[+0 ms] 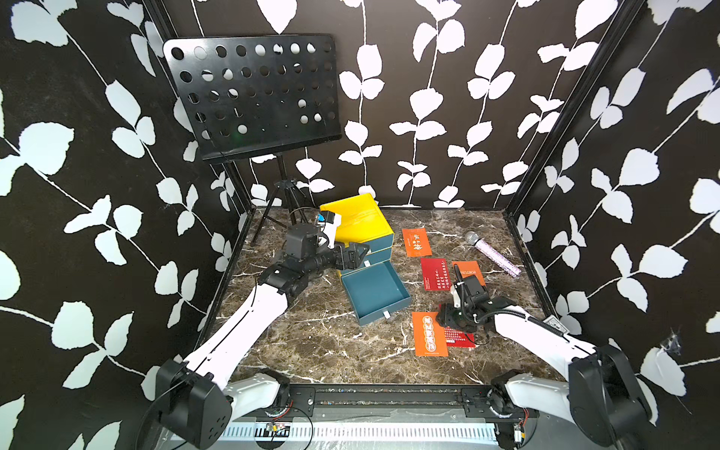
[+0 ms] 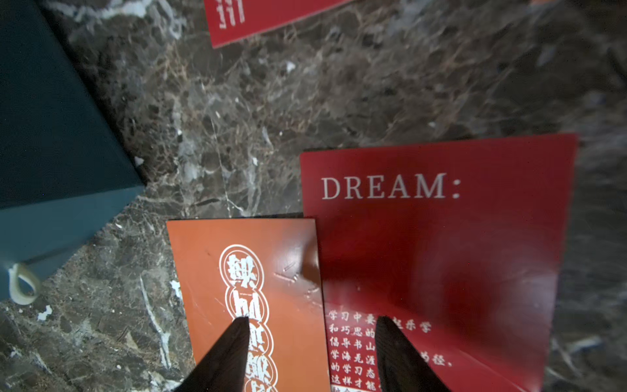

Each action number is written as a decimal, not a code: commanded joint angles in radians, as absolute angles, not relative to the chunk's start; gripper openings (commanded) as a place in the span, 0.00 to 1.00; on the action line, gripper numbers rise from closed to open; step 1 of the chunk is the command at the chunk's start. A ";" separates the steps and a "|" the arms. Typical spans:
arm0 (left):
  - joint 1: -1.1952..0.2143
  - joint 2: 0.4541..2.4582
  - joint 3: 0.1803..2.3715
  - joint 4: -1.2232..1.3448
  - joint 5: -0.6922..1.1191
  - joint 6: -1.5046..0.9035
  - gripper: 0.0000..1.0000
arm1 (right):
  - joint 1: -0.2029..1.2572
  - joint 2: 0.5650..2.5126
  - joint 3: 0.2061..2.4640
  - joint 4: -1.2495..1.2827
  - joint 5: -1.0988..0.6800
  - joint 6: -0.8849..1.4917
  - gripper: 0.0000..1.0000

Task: Take the postcards out of the drawer
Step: Adjust the postcard at the center of the board.

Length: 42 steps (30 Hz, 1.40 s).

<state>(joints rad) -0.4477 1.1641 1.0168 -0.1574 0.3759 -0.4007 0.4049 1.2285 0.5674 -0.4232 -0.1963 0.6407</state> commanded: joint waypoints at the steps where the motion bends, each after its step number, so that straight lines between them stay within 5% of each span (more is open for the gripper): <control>1: -0.444 1.140 1.035 -0.178 0.356 -0.387 0.99 | 0.416 1.250 0.549 -0.326 -0.233 0.674 0.58; 13: -0.443 1.146 1.003 -0.124 0.373 -0.439 0.99 | 0.465 1.302 0.493 -0.186 -0.301 0.757 0.55; 26: -0.443 1.134 0.992 -0.121 0.374 -0.439 0.99 | 0.487 1.237 0.485 -0.395 -0.242 0.742 0.54; 42: -0.442 1.115 0.980 -0.111 0.371 -0.451 0.99 | 0.560 1.186 0.431 -0.336 -0.311 0.851 0.54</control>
